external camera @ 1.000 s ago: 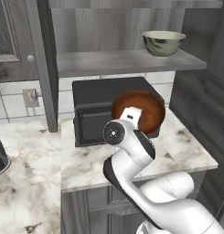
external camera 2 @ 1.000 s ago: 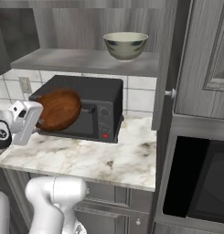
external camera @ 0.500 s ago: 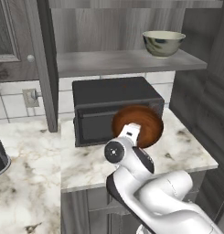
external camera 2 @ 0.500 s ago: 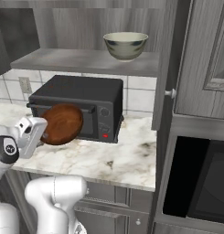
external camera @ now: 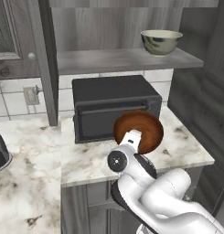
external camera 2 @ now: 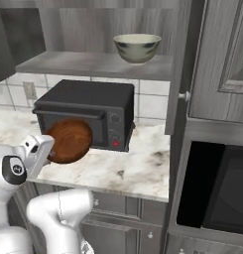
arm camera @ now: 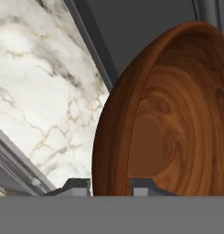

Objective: Move the bowls from the cabinet to the plates on the dining table.

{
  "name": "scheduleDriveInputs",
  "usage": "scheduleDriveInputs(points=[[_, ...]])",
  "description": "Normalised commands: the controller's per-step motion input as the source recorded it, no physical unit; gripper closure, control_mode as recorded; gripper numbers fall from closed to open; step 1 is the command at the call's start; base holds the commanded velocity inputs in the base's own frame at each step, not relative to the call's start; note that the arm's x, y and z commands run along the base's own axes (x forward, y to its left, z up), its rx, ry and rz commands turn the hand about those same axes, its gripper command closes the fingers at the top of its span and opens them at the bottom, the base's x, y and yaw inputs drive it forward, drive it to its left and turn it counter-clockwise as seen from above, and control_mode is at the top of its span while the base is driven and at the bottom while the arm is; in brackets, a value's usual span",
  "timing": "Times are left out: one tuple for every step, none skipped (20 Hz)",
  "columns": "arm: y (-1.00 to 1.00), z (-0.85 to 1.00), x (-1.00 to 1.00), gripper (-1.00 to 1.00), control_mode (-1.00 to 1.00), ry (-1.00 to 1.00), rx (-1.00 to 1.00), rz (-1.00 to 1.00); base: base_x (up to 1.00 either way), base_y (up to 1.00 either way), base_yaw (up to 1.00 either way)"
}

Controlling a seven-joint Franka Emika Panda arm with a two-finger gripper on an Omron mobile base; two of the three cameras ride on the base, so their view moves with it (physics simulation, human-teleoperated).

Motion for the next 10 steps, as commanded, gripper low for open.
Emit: scheduleDriveInputs(points=[[0.0, 0.0, 0.0, 1.0, 1.0, 0.0, 0.0, 0.0, -1.0, 0.0, 0.0], [0.0, 0.0, 0.0, 1.0, 1.0, 0.0, 0.0, 0.0, -1.0, 0.0, 0.0], [0.0, 0.0, 0.0, 1.0, 1.0, 0.0, 0.0, 0.0, -1.0, 0.0, 0.0], [0.0, 0.0, 0.0, 1.0, 1.0, 0.0, 0.0, 0.0, -1.0, 0.0, 0.0], [0.0, 0.0, 0.0, 1.0, 1.0, 0.0, 0.0, 0.0, -1.0, 0.0, 0.0], [0.0, 0.0, 0.0, 1.0, 1.0, 0.0, 0.0, 0.0, -1.0, 0.0, 0.0], [0.0, 0.0, 0.0, 1.0, 1.0, 0.0, 0.0, 0.0, -0.84, 0.0, 0.0], [0.0, 0.0, 0.0, 1.0, 1.0, 0.0, 0.0, 0.0, -0.71, 0.0, 0.0], [0.0, 0.0, 0.0, 1.0, 1.0, 0.0, 0.0, 0.0, -0.68, 0.0, 0.0], [0.0, 0.0, 0.0, 1.0, 1.0, 0.0, 0.0, 0.0, -0.55, 0.0, 0.0]])
